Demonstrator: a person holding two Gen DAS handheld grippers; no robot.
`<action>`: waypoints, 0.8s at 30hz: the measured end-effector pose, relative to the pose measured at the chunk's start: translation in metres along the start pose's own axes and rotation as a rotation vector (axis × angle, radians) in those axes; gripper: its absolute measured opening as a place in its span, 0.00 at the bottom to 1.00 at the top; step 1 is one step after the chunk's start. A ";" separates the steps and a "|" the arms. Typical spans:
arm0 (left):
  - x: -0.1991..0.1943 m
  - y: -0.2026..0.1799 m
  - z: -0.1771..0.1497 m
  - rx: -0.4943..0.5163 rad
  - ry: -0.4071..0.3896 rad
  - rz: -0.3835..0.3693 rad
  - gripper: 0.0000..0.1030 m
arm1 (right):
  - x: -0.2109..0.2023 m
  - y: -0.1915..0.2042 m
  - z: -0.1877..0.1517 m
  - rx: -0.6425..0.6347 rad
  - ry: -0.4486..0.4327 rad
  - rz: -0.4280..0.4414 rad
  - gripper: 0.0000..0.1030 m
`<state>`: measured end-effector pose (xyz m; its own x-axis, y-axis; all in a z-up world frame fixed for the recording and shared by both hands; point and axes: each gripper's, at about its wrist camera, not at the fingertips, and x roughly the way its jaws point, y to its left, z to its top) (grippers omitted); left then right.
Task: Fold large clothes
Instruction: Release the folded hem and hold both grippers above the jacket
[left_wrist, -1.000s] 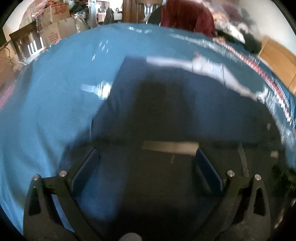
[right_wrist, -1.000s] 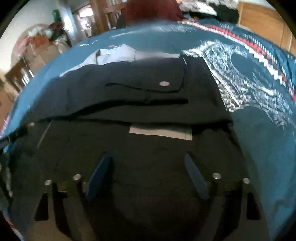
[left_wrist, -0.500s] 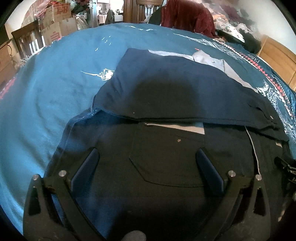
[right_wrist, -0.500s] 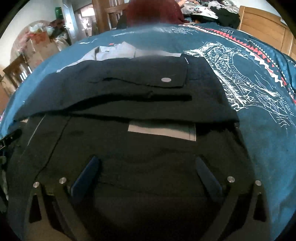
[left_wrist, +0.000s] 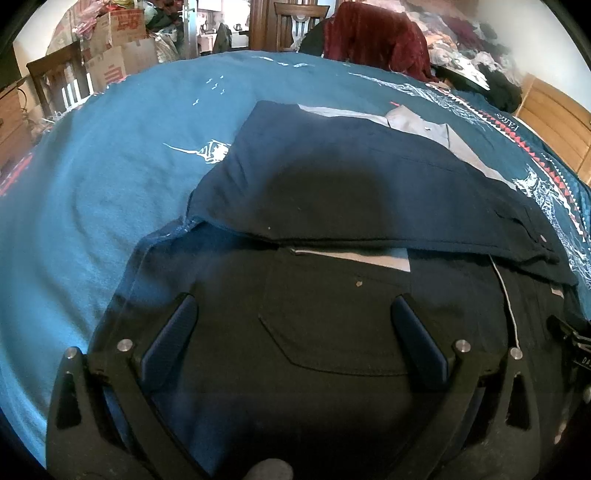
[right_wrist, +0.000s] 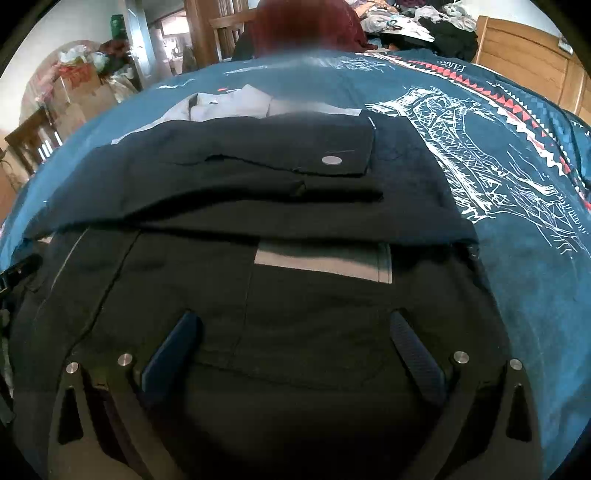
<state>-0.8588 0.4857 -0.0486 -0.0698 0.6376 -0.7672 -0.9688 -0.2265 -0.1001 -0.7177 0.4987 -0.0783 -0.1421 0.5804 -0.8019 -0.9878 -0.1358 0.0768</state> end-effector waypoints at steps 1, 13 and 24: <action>0.000 0.000 0.000 0.001 0.000 0.002 1.00 | 0.000 0.000 0.000 -0.001 0.000 0.000 1.00; 0.001 -0.002 0.000 0.002 -0.008 0.016 1.00 | 0.001 -0.001 0.000 -0.002 -0.001 -0.001 1.00; 0.001 -0.002 0.001 0.005 -0.007 0.017 1.00 | 0.002 -0.001 0.001 0.001 -0.001 0.000 1.00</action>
<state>-0.8574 0.4875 -0.0491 -0.0875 0.6390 -0.7642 -0.9686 -0.2336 -0.0844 -0.7170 0.5009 -0.0793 -0.1417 0.5810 -0.8015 -0.9879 -0.1345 0.0771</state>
